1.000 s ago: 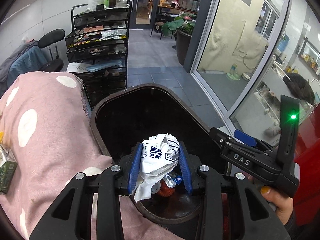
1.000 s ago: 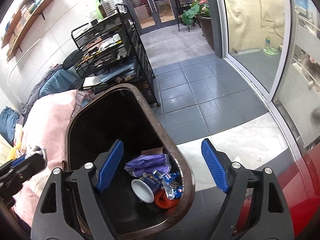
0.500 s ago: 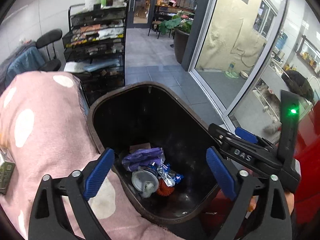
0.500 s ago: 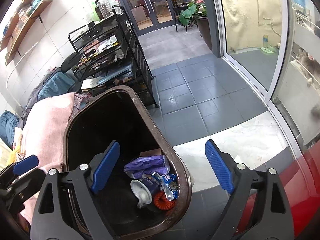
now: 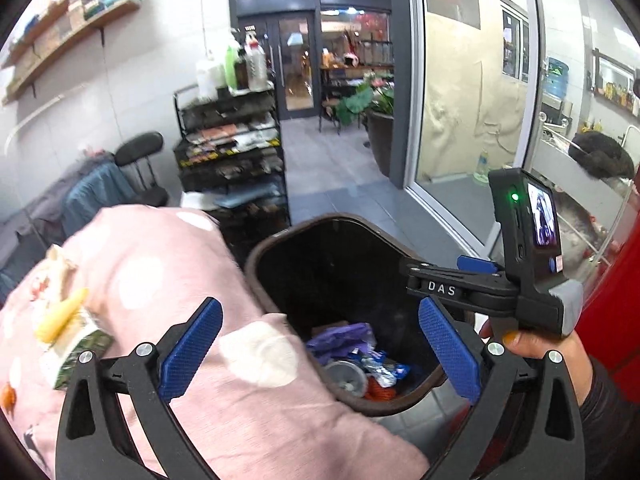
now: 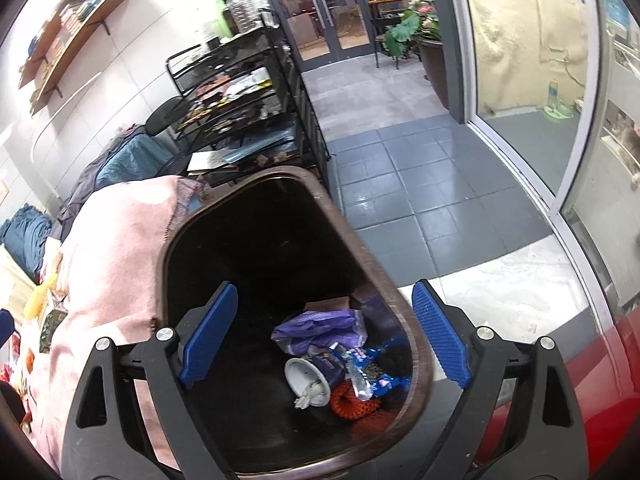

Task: Collect trash
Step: 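Move both tools back over the bedspread toward the orange peel and yellow mesh, then grasp the orange peel with the left tool while the right tool grasps the yellow mesh net, then carry both items over the black bin and open both tools to drop them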

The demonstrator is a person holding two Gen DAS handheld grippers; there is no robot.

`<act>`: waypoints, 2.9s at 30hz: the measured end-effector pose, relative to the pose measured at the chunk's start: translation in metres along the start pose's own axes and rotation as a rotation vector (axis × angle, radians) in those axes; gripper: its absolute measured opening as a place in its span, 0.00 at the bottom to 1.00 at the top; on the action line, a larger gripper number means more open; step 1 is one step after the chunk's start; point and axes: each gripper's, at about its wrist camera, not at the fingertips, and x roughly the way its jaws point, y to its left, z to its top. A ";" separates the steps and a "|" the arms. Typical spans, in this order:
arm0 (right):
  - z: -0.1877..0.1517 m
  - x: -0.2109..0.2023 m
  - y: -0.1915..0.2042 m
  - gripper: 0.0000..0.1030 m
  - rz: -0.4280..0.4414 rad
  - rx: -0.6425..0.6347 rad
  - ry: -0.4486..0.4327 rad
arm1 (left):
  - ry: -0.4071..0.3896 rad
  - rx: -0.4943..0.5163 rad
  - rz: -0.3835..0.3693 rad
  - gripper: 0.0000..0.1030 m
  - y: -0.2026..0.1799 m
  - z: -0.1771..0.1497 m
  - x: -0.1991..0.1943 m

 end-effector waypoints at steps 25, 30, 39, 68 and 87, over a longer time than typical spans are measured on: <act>-0.025 -0.024 0.176 0.89 0.300 -0.364 0.006 | 0.029 -0.300 0.259 0.95 0.144 -0.080 -0.067; -0.038 -0.027 0.220 0.89 0.380 -0.452 0.031 | 0.055 -0.369 0.329 0.95 0.184 -0.105 -0.081; -0.058 -0.024 0.295 0.89 0.477 -0.597 0.072 | 0.118 -0.483 0.470 0.95 0.272 -0.147 -0.104; -0.045 0.049 0.421 0.14 0.420 -0.838 0.040 | 0.319 -0.600 0.589 0.57 0.453 -0.181 -0.070; -0.046 -0.034 0.352 0.14 0.514 -0.754 -0.021 | 0.056 -0.589 0.550 0.40 0.338 -0.142 -0.136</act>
